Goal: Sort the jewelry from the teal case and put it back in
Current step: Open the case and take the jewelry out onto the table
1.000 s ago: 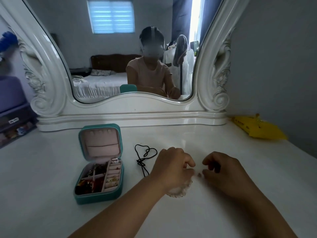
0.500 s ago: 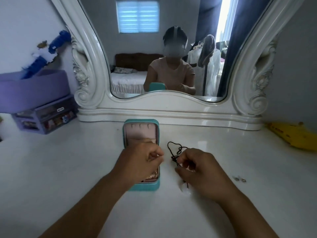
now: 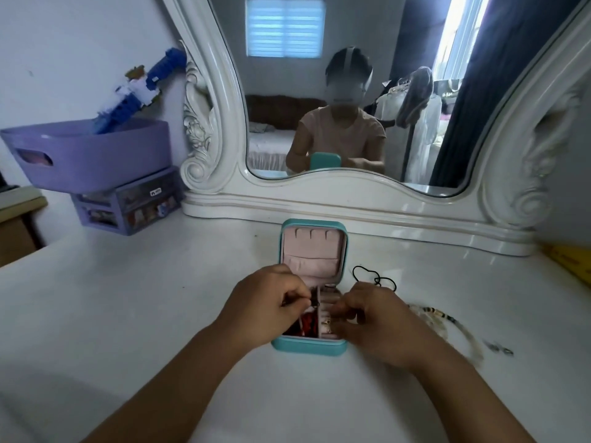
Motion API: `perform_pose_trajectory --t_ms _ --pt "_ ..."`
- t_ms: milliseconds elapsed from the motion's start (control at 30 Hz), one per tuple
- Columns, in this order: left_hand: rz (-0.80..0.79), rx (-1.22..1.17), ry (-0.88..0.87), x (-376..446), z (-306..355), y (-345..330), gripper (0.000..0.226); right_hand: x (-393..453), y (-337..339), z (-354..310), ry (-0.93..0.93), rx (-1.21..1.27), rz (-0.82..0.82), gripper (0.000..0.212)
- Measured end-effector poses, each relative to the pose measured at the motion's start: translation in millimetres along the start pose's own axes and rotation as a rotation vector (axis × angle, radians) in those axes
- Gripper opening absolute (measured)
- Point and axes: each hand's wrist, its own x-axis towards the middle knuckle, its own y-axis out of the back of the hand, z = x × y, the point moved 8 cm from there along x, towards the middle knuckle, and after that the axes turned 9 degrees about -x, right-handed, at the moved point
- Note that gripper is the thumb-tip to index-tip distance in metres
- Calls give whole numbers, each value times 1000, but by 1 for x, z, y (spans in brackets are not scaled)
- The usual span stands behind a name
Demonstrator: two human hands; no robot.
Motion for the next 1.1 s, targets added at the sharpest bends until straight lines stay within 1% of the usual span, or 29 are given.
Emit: perform_pose_trajectory --t_ms 67,167,267,333,433,533,600,633,833,933,1033,1100 --pt "10 -17 -20 -1 2 -1 6 2 1 -1 -32 -55 -24 12" --pt "16 -45 -50 -3 5 -3 9 2 5 1 -90 -85 -14 9" --pt "-12 -62 -90 -4 8 -8 8 2 3 -1 -97 -103 -45 8" --pt "-25 -56 -105 -3 9 -11 6 3 2 -1 -101 -89 -43 12" --pt "-21 -40 -105 -2 9 -13 6 4 2 1 -109 -50 -40 13" --pt "-21 -13 -108 -2 9 -15 8 3 -1 2 -111 -34 -92 11" --pt "-20 -8 -111 -3 10 -17 8 4 -4 5 -126 -17 -116 5" --pt "-18 -12 -113 -3 10 -18 8 5 -6 6 -140 -6 -124 8" --pt "-24 -16 -108 -3 11 -19 11 6 -13 22 -217 165 -51 12" --pt "-23 -3 -116 -2 12 -19 16 1 -12 22 -233 380 -10 23" --pt "-32 -56 -116 1 17 -20 20 -1 -3 19 -246 628 71 16" --pt "-56 -116 -104 4 21 -23 19 -2 8 19 -252 692 125 12"
